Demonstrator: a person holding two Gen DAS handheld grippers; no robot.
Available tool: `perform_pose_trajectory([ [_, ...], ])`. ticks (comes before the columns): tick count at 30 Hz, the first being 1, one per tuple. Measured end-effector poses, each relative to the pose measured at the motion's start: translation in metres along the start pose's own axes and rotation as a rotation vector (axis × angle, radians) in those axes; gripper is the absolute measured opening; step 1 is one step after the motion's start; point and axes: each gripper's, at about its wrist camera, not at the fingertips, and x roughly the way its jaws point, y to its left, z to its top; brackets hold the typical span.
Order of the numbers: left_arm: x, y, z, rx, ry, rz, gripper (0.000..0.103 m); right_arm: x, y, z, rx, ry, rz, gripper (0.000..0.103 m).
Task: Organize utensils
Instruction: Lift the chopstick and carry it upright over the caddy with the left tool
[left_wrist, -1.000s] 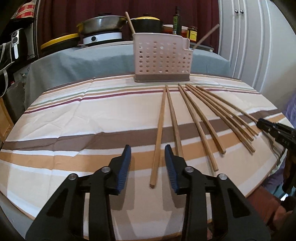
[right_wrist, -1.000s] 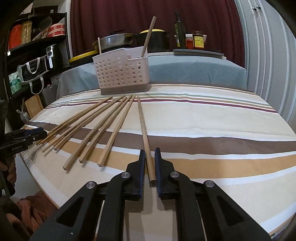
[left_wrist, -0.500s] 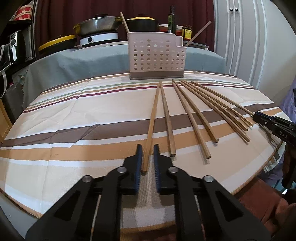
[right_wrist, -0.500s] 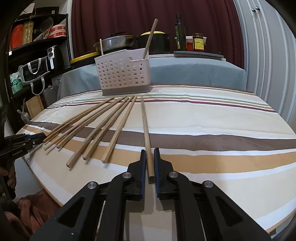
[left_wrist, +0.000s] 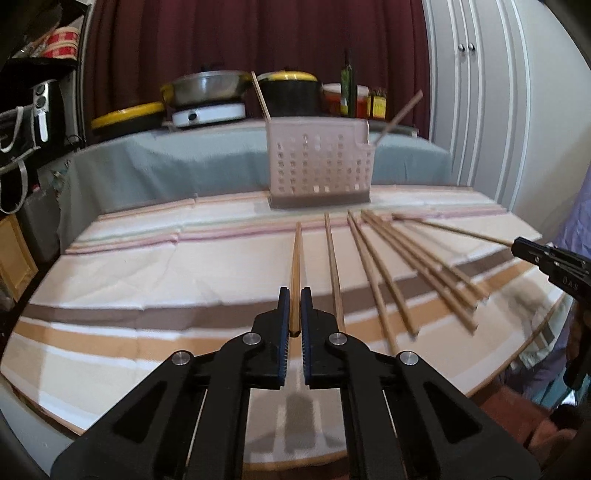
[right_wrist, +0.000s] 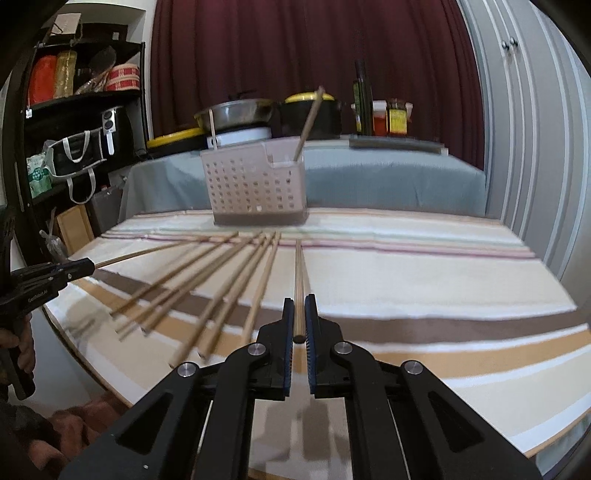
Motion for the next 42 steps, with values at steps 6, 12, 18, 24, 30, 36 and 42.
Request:
perform_pose_trajectory([
  [6, -0.025, 0.000, 0.026, -0.012, -0.085, 0.006, 0.006, -0.018, 0.004, 0.026, -0.008, -0.069, 0.000, 0.007],
  [12, -0.051, 0.002, 0.050, -0.027, -0.161, 0.009, 0.006, -0.037, 0.007, 0.051, -0.011, -0.133, -0.006, 0.007],
  [18, -0.066, 0.007, 0.071, -0.038, -0.191, 0.018, 0.006, -0.047, 0.006, 0.071, -0.007, -0.156, -0.012, 0.007],
  [24, -0.061, 0.016, 0.084, -0.048, -0.191, 0.049, 0.007, -0.035, 0.005, 0.085, -0.005, -0.118, -0.013, 0.007],
  [30, -0.050, 0.021, 0.098, -0.054, -0.191, 0.055, 0.007, -0.021, 0.006, 0.102, -0.011, -0.121, -0.013, 0.007],
  [36, -0.042, 0.024, 0.110, -0.053, -0.197, 0.066, 0.006, -0.010, 0.011, 0.115, -0.021, -0.143, -0.012, 0.007],
  [42, -0.036, 0.024, 0.120, -0.056, -0.204, 0.052, 0.006, -0.003, 0.013, 0.123, -0.010, -0.160, 0.004, 0.007],
])
